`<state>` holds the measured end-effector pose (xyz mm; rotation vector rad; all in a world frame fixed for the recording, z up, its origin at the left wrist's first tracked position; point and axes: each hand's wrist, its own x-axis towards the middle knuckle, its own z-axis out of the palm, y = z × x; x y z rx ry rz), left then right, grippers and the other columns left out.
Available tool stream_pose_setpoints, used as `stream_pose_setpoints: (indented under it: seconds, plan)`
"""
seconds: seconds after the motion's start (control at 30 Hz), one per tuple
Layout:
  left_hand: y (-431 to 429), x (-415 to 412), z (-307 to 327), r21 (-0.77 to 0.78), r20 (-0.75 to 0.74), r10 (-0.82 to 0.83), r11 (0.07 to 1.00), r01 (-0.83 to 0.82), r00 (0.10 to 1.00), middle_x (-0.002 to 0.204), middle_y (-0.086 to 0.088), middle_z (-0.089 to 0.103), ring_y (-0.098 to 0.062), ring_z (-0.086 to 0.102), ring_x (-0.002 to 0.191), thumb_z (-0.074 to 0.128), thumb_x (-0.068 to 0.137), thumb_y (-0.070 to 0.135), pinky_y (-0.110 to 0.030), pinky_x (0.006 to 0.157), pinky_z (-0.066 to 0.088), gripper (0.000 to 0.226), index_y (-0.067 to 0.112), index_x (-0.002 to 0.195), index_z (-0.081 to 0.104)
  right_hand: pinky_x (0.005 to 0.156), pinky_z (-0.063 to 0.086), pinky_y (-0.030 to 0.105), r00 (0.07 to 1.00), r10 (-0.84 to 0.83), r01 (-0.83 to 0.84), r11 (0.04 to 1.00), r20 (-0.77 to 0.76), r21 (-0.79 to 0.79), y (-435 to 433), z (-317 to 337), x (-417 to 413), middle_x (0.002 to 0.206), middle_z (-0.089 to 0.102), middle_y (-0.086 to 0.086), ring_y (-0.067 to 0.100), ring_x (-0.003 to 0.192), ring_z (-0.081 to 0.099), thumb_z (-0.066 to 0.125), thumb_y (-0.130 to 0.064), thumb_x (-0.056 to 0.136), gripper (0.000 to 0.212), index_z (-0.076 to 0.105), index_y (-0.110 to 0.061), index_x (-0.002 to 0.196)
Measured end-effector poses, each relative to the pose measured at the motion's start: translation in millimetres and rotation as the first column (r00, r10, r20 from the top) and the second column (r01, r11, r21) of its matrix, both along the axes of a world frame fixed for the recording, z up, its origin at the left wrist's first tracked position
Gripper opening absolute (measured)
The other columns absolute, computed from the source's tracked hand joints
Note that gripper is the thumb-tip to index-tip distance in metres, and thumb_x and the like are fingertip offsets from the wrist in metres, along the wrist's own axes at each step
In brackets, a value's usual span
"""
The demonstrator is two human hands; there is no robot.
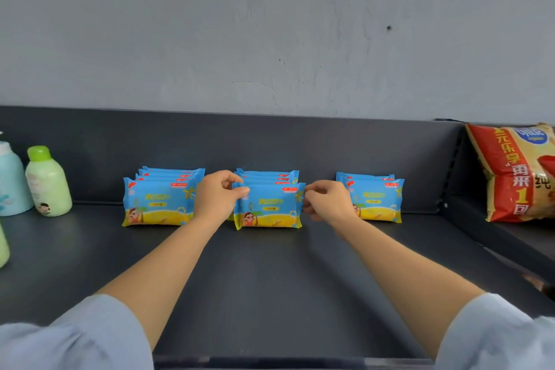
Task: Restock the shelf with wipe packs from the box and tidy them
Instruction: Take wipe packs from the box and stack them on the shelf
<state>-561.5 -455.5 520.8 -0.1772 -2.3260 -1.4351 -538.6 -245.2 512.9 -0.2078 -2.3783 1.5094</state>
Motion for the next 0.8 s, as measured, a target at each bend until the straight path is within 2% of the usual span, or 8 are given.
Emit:
stream_pose_setpoints:
  seconds: [0.07,0.13,0.2,0.27,0.4,0.53,0.8]
  plan:
    - [0,-1,-1,-0.050,-0.024,0.018,0.999,-0.019,1.000,0.070,0.006,0.063,-0.004,0.050,0.064,0.071,0.083,0.015,-0.021,0.056,0.038,0.013,0.017,0.095,0.065,0.070,0.060,0.033,0.999,0.042,-0.042,0.999,0.008,0.000,1,2,2,0.090,0.069,0.001,0.017,0.081,0.069,0.060,-0.019,0.088,0.015,0.065,-0.018,0.102]
    - [-1,-3,-2,-0.087,-0.033,0.038,0.995,-0.040,0.999,0.079,0.000,0.065,-0.009,0.055,0.070,0.071,0.083,0.015,-0.025,0.060,0.045,0.015,0.017,0.097,0.066,0.067,0.059,0.032,0.996,0.078,-0.079,0.996,0.030,0.028,1,2,3,0.092,0.070,-0.001,0.018,0.083,0.070,0.071,-0.024,0.083,0.020,0.062,-0.021,0.100]
    - [-3,-5,-2,-0.102,-0.010,0.039,0.994,-0.039,0.999,0.089,-0.002,0.065,-0.017,0.062,0.080,0.073,0.081,0.013,-0.036,0.070,0.055,0.025,0.016,0.105,0.065,0.066,0.059,0.032,0.994,0.094,-0.099,0.990,0.050,0.105,-1,1,2,0.089,0.071,-0.002,0.017,0.080,0.070,0.077,-0.022,0.080,0.026,0.058,-0.023,0.097]
    - [-4,-5,-3,-0.121,0.035,0.011,0.993,-0.007,0.999,0.094,0.000,0.064,-0.019,0.064,0.085,0.076,0.079,0.009,-0.039,0.077,0.057,0.040,0.015,0.115,0.060,0.071,0.061,0.037,0.997,0.072,-0.077,0.986,0.038,0.149,-3,-1,0,0.087,0.071,0.000,0.016,0.076,0.070,0.076,-0.016,0.082,0.024,0.057,-0.021,0.095]
    - [-5,-6,-4,-0.243,0.050,-0.009,0.970,0.021,0.999,0.109,-0.001,0.061,-0.019,0.061,0.098,0.081,0.072,0.009,-0.038,0.083,0.055,0.065,0.017,0.128,0.048,0.073,0.061,0.040,1.000,0.029,-0.030,0.983,0.007,0.179,-4,-2,-6,0.088,0.070,0.001,0.017,0.076,0.071,0.070,-0.013,0.086,0.015,0.058,-0.019,0.092]
    - [-4,-7,-7,-0.294,-0.009,0.019,0.956,-0.021,1.000,0.118,-0.004,0.056,-0.021,0.057,0.107,0.079,0.074,0.009,-0.040,0.090,0.052,0.069,0.017,0.131,0.042,0.073,0.061,0.040,0.999,0.043,-0.047,0.983,0.029,0.179,-6,-1,-9,0.089,0.070,0.002,0.018,0.075,0.071,0.071,-0.015,0.086,0.015,0.058,-0.019,0.090]
    - [-7,-4,-9,-0.393,0.035,0.004,0.919,0.010,0.999,0.126,-0.005,0.049,-0.022,0.056,0.109,0.082,0.071,0.012,-0.043,0.093,0.051,0.084,0.021,0.139,0.034,0.074,0.061,0.040,0.994,0.082,-0.094,0.978,0.071,0.186,-6,0,-3,0.096,0.070,0.004,0.020,0.080,0.071,0.071,-0.016,0.086,0.021,0.060,-0.015,0.104]
